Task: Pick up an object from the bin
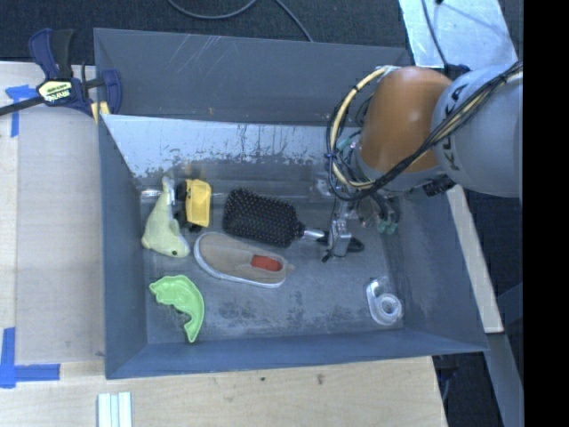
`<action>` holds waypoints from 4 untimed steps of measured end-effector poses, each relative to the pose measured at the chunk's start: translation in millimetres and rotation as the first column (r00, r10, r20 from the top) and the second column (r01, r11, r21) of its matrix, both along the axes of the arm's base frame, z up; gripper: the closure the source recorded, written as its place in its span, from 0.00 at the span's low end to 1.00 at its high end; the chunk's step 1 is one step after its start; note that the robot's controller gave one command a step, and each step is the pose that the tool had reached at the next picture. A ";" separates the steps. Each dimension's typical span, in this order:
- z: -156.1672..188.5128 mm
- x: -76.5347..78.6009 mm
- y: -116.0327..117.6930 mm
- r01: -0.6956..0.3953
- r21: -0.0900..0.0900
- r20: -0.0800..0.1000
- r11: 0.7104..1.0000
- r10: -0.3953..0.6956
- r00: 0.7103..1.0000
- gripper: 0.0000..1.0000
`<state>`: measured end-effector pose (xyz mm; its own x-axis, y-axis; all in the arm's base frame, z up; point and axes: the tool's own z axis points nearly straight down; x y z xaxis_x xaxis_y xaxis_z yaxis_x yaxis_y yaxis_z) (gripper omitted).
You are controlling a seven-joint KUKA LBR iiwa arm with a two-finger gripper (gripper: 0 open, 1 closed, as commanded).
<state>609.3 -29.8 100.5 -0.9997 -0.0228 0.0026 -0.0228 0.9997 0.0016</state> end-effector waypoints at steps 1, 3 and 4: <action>43.6 9.6 49.8 0.015 -0.002 0.011 1.000 -0.015 1.000 0.00; -25.9 18.7 100.1 0.152 -0.003 0.016 0.988 -0.152 0.988 1.00; -25.9 18.7 100.1 0.152 -0.003 0.016 0.988 -0.152 0.988 1.00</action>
Offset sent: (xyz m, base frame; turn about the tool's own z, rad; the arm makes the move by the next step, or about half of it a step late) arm 0.0072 0.0748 -0.0305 0.2694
